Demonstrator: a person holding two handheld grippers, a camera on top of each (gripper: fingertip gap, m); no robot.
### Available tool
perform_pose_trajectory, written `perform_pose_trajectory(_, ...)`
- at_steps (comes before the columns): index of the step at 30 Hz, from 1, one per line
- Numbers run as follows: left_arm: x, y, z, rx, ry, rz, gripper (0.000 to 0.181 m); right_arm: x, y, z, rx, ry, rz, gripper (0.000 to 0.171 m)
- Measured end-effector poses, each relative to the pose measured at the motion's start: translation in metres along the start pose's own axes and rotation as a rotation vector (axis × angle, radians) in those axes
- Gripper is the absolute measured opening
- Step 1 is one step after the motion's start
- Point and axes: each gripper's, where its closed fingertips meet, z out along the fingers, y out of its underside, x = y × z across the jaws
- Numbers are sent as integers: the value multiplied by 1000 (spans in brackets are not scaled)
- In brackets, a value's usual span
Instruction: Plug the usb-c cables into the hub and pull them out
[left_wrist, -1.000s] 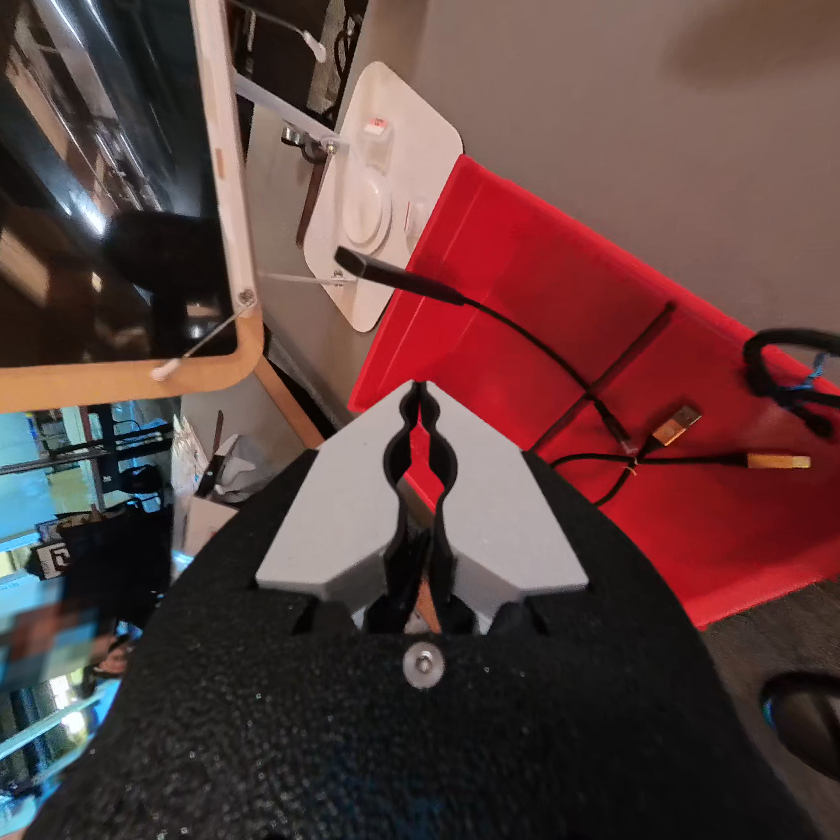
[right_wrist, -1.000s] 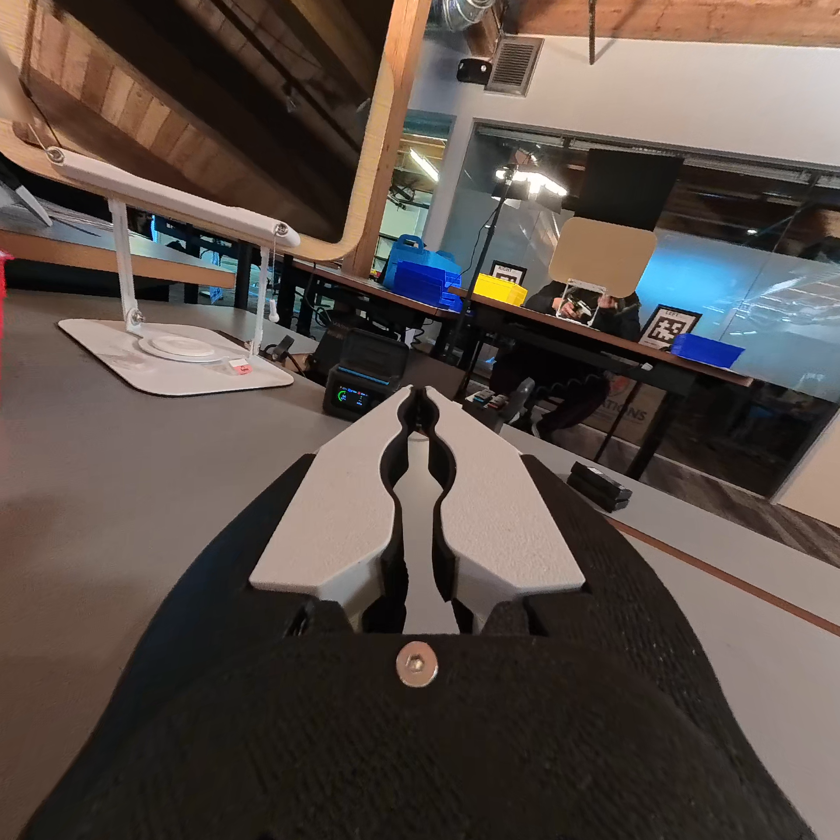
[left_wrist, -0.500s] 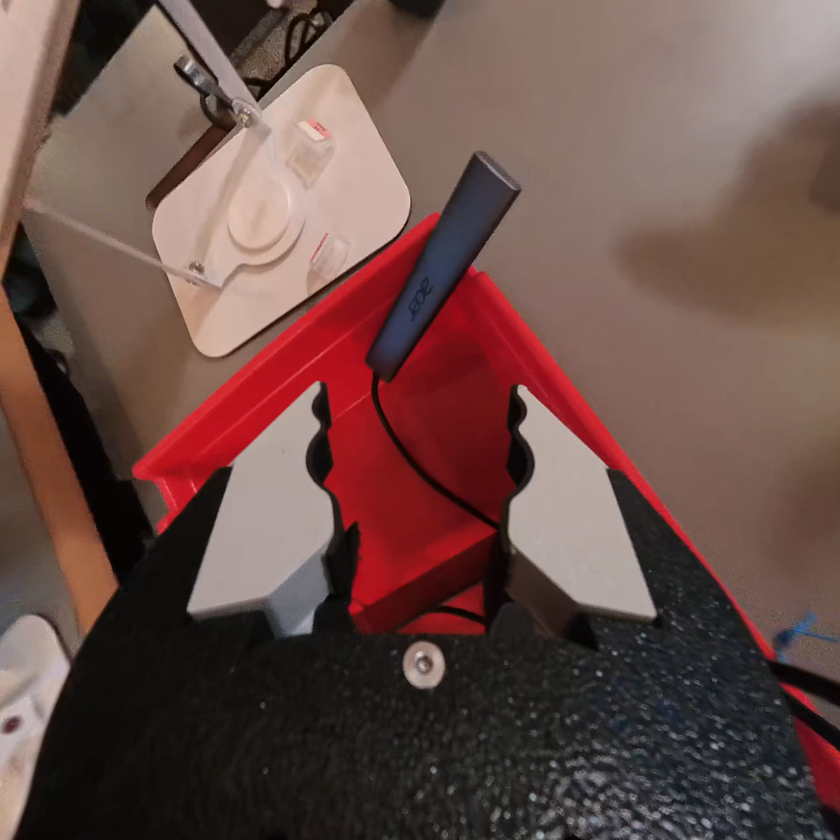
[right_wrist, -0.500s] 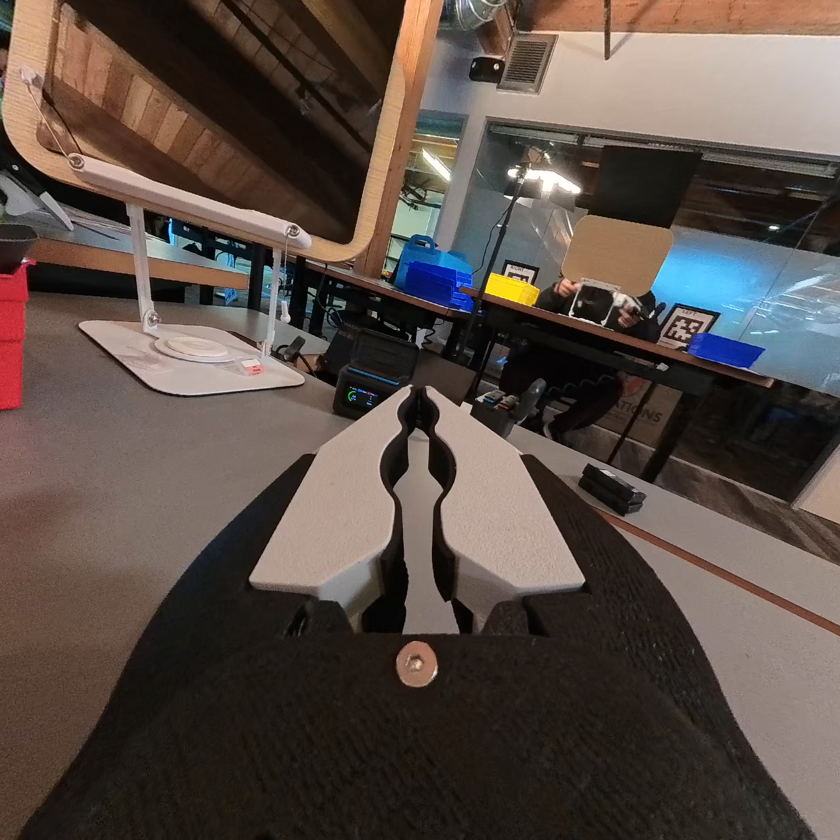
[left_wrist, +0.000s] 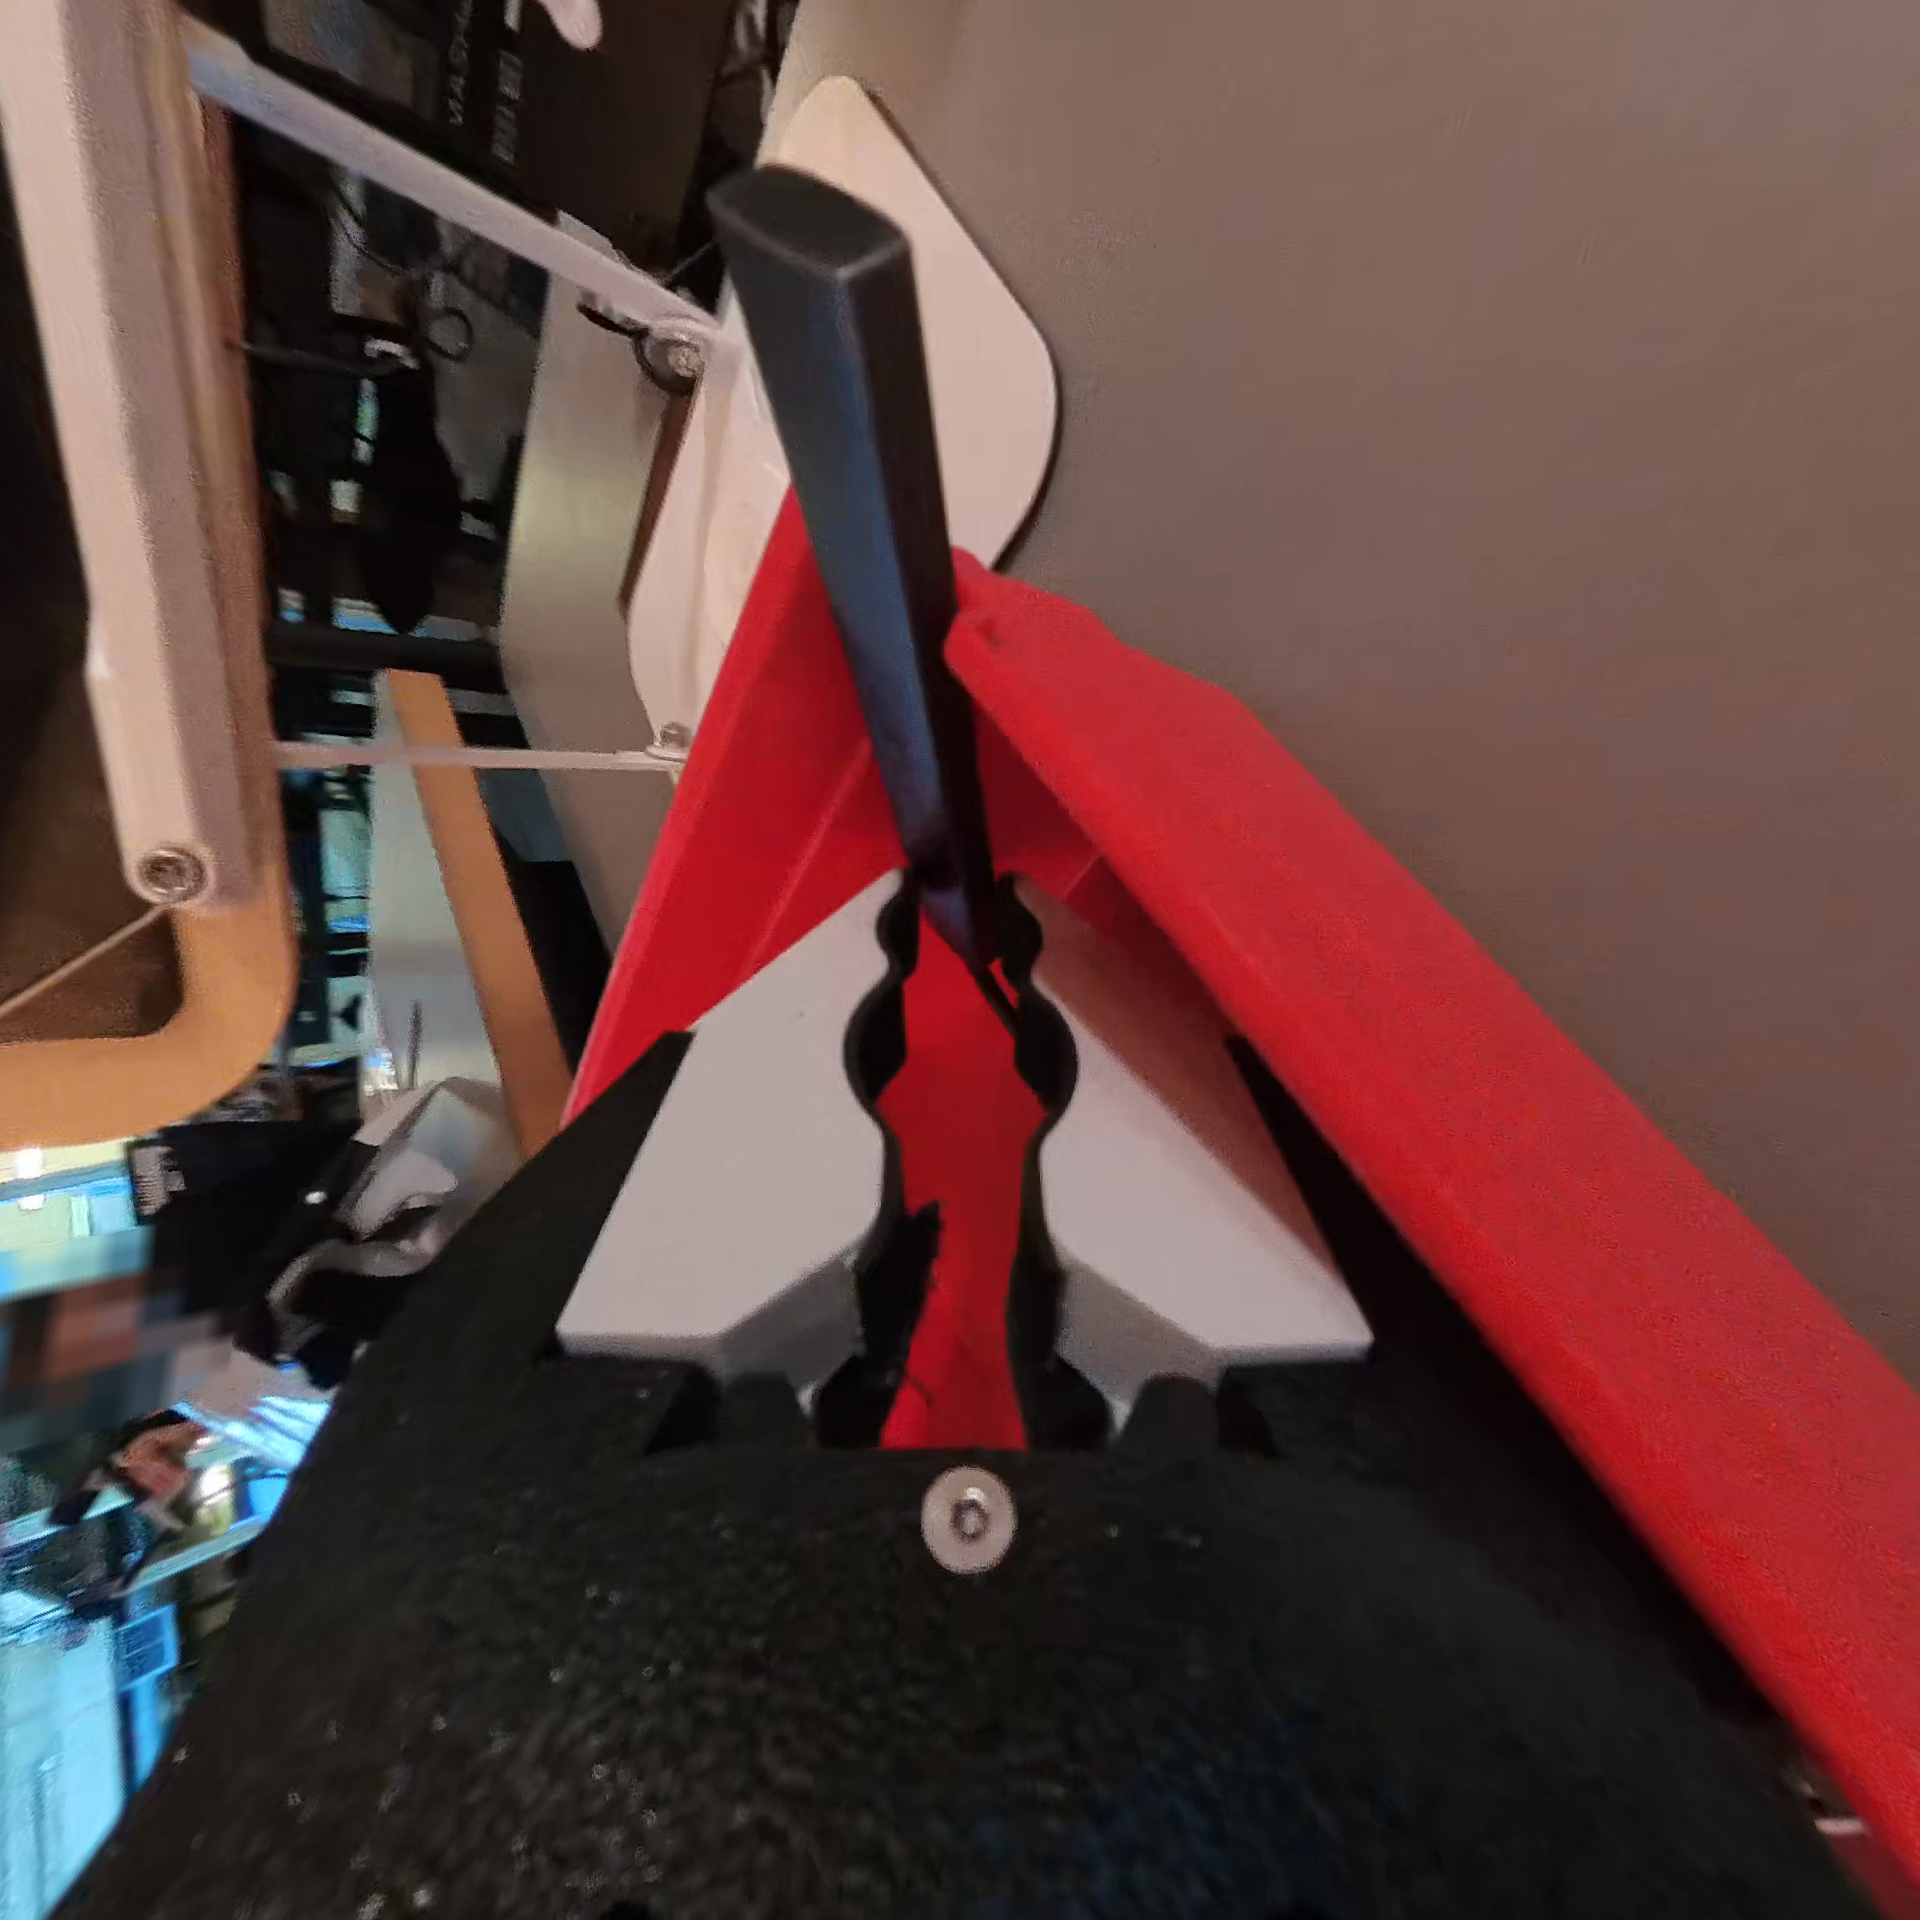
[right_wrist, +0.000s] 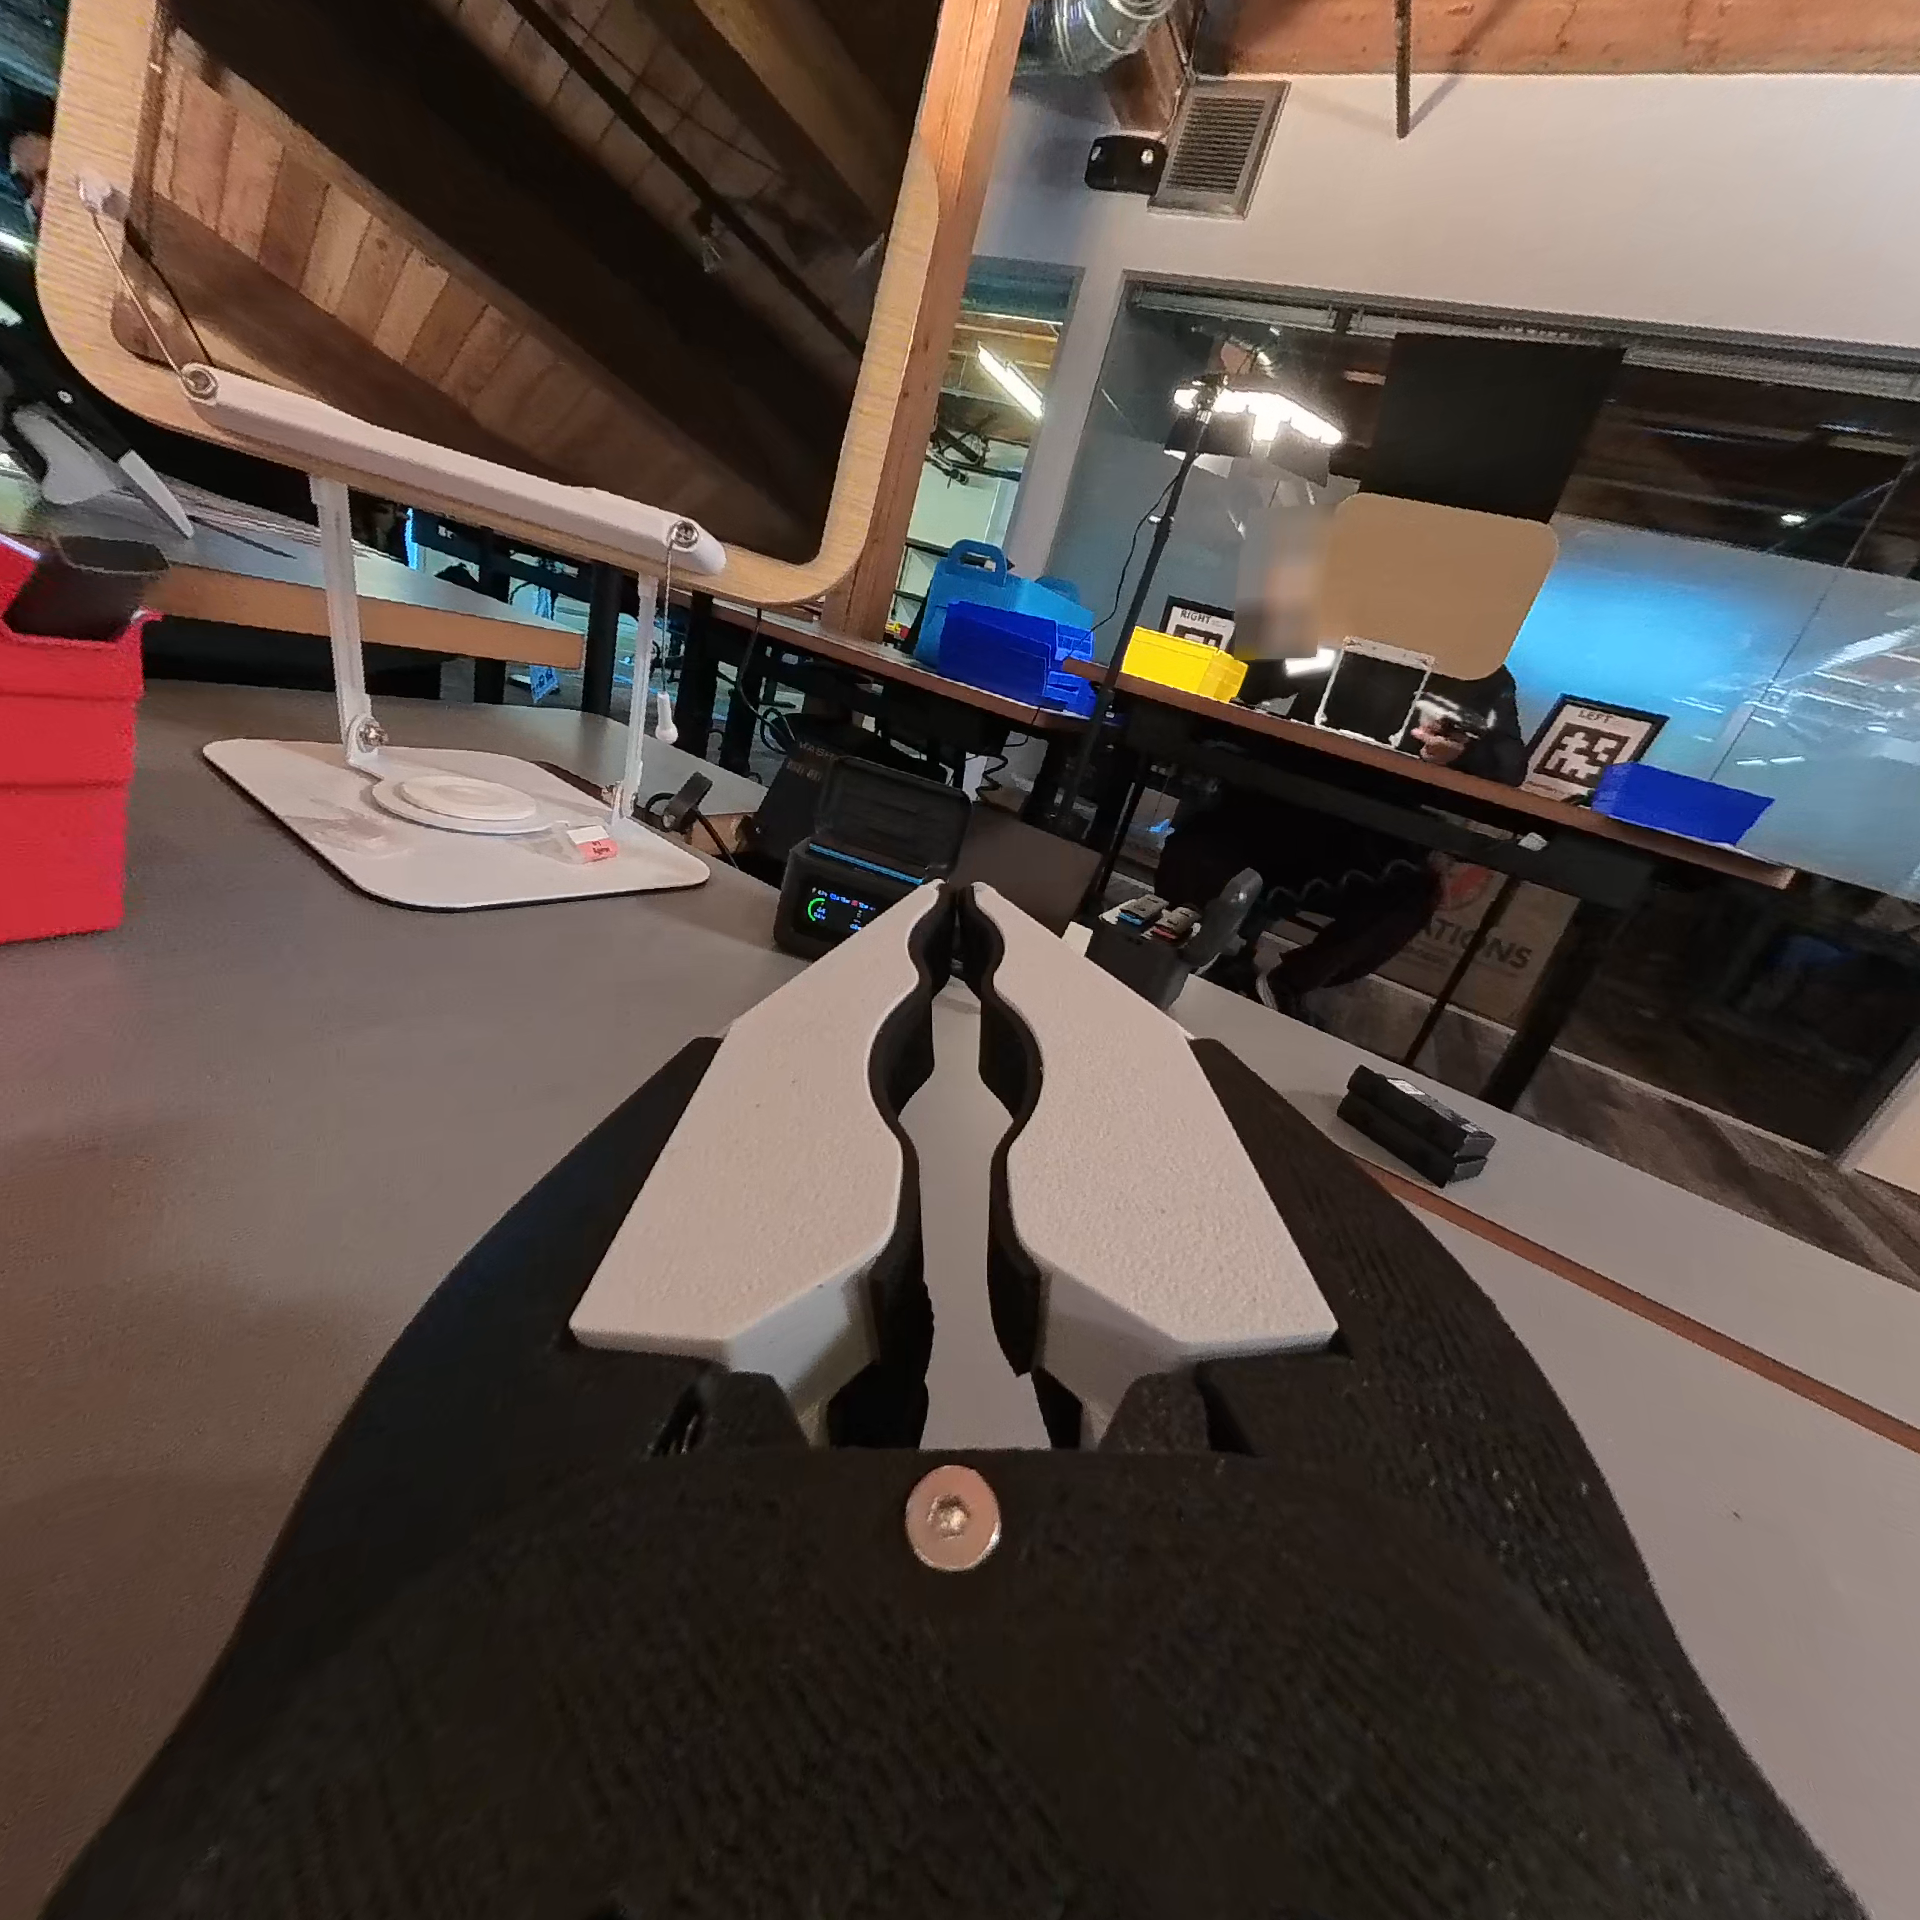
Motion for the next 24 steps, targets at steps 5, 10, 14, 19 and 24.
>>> perform_pose_trajectory(5, -25, -1, -18, 98, -137, -124, 8, 1, 0, 0, 1, 2, 2, 0)
perform_pose_trajectory(10, -58, 9, -51, 303, -216, -381, 8, 1, 0, 0, 0, 3, 7, 0)
perform_pose_trajectory(14, -70, 8, -70, 519, -163, -589, 8, 1, 0, 0, 2, 2, 4, 0)
perform_pose_trajectory(19, -74, 3, -83, 691, -85, -737, 8, 1, 0, 0, 4, 2, 6, 0)
perform_pose_trajectory(24, -67, -1, -71, 650, -16, -708, 8, -3, -1, 0, 2, -13, -16, 0)
